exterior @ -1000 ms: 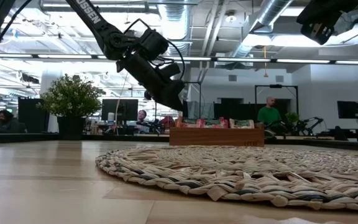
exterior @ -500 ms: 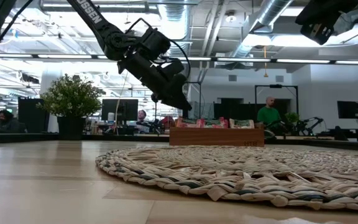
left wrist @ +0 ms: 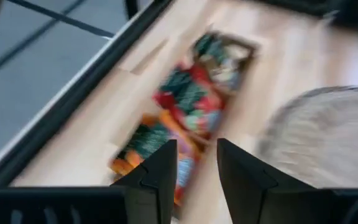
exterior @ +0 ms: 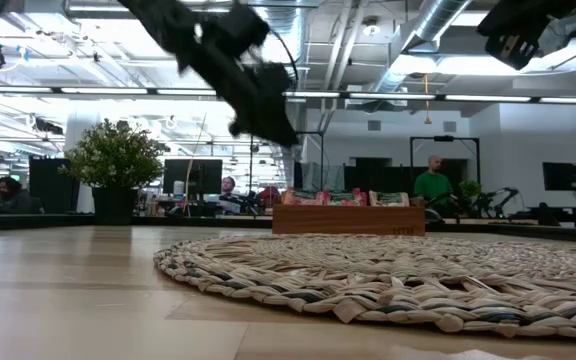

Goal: Pick & Place Tea
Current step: Return to Home Position

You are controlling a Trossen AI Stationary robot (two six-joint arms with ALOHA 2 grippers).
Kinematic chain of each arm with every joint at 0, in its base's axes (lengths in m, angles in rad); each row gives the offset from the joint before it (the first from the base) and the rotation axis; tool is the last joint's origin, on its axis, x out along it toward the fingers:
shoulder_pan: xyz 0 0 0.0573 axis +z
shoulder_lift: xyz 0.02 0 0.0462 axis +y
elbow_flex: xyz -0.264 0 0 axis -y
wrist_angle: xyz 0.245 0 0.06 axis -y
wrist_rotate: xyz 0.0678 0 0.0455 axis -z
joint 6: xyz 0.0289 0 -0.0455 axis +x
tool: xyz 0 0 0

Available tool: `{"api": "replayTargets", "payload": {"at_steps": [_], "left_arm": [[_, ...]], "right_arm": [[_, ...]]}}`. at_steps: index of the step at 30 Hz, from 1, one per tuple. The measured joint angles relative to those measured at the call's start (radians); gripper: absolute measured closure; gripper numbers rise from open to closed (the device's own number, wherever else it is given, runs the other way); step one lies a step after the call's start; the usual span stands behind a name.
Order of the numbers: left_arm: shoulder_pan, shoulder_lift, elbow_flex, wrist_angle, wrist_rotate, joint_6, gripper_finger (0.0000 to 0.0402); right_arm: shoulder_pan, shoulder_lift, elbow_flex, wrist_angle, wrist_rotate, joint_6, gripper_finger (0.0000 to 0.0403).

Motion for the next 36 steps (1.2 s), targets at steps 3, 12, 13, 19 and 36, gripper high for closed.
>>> {"api": "replayTargets", "payload": {"at_steps": [3, 12, 13, 19, 36], "left_arm": [[-0.026, -0.129, 0.004, -0.142, 0.059, -0.052, 0.0296], [-0.091, -0.516, 0.004, -0.455, 0.024, -0.117, 0.0296], [-0.092, -0.553, 0.004, -0.5, 0.008, -0.129, 0.0296], [-0.092, -0.758, 0.003, -0.74, -0.075, -0.224, 0.0296], [-0.092, -1.245, -0.255, -0.723, -0.037, -0.332, 0.0296]], "right_arm": [[0.0, -0.04, 0.0, -0.018, 0.0, -0.033, 0.04], [-0.063, -0.232, 0.0, -0.109, 0.021, -0.112, 0.04], [-0.07, -0.26, 0.0, -0.12, 0.025, -0.112, 0.04], [-0.108, -0.4, 0.0, -0.185, 0.031, -0.093, 0.04], [-0.124, -0.66, -0.21, 0.106, -0.138, -0.085, 0.04]]}}
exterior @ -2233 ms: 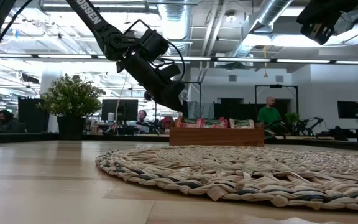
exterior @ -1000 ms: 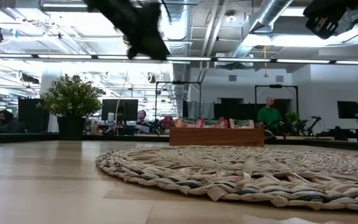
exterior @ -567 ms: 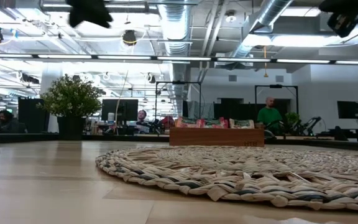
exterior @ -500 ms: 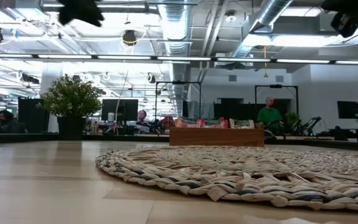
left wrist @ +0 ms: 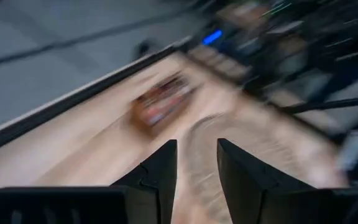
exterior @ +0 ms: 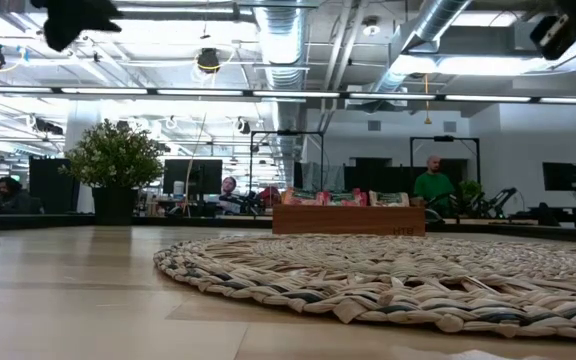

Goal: Pick & Place Tea
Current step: Return to Home Position

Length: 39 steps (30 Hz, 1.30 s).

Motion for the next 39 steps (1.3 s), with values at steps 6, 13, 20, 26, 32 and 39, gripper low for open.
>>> {"api": "replayTargets", "payload": {"at_steps": [6, 13, 20, 26, 32, 39], "left_arm": [[0.0, -0.213, -0.338, 0.429, 0.218, 0.038, 0.0296], [0.002, -0.293, -0.552, 0.618, 0.214, 0.009, 0.0296], [0.002, -0.292, -0.667, 0.761, 0.212, 0.009, 0.0296], [0.002, -0.292, -0.73, 0.812, 0.212, 0.011, 0.0296], [0.002, -0.292, -0.736, 0.807, 0.199, 0.043, 0.0296], [0.002, -0.292, -0.736, 0.761, 0.159, 0.05, 0.0296]], "right_arm": [[-0.004, -0.096, -0.226, 0.239, -0.072, 0.062, 0.04], [-0.022, -0.096, -0.252, 0.284, -0.074, 0.033, 0.04], [-0.024, -0.095, -0.252, 0.292, -0.074, -0.019, 0.04], [-0.024, -0.095, -0.387, 0.461, -0.073, -0.045, 0.04], [-0.024, -0.097, -0.528, 0.63, -0.11, -0.013, 0.04], [-0.023, -0.097, -0.55, 0.672, -0.153, -0.027, 0.04]]}}
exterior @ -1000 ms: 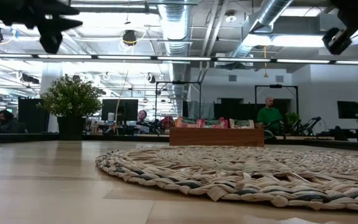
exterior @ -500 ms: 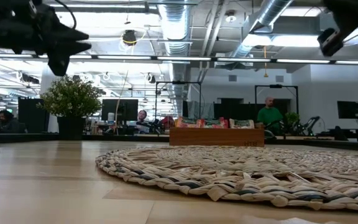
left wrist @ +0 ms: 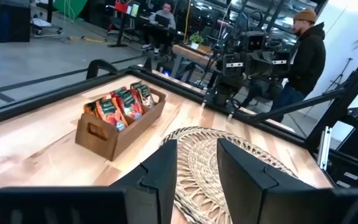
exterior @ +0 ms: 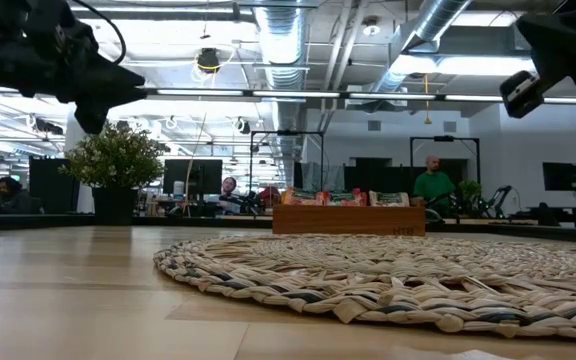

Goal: Pick & Place Tea
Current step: Return to Home Position

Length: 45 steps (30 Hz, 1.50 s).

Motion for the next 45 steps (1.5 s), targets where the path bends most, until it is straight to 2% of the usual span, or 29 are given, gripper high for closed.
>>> {"api": "replayTargets", "payload": {"at_steps": [4, 7, 12, 14, 19, 24, 28, 31, 45], "left_arm": [[0.0, 0.0, -0.022, -0.007, 0.0, -0.01, 0.0296], [0.0, 0.001, -0.049, -0.015, -0.013, -0.036, 0.0296], [0.0, 0.004, -0.054, -0.042, -0.114, -0.044, 0.0296], [0.0, 0.004, -0.054, -0.041, -0.161, -0.055, 0.0296], [0.0, 0.004, -0.054, -0.04, -0.225, -0.091, 0.0296], [0.0, 0.004, -0.054, -0.029, -0.171, -0.084, 0.0296], [0.0, 0.004, -0.054, -0.009, -0.15, -0.068, 0.0296], [0.0, 0.004, -0.054, -0.012, -0.151, -0.114, 0.0296], [0.0, 0.004, -0.054, -0.042, -0.157, -0.114, 0.0296]], "right_arm": [[0.001, 0.002, 0.0, -0.077, 0.0, -0.025, 0.04], [0.003, 0.002, 0.0, -0.132, 0.0, -0.11, 0.04], [-0.011, 0.003, -0.001, -0.133, 0.03, -0.361, 0.04], [-0.022, 0.003, -0.001, -0.142, 0.067, -0.392, 0.04], [-0.048, 0.003, -0.001, -0.156, 0.144, -0.393, 0.04], [-0.047, 0.003, -0.001, -0.156, 0.141, -0.358, 0.04], [-0.037, 0.003, -0.002, -0.156, 0.141, -0.253, 0.04], [-0.038, 0.003, -0.002, -0.156, 0.14, -0.198, 0.04], [-0.038, 0.003, -0.002, -0.156, 0.14, -0.192, 0.04]]}}
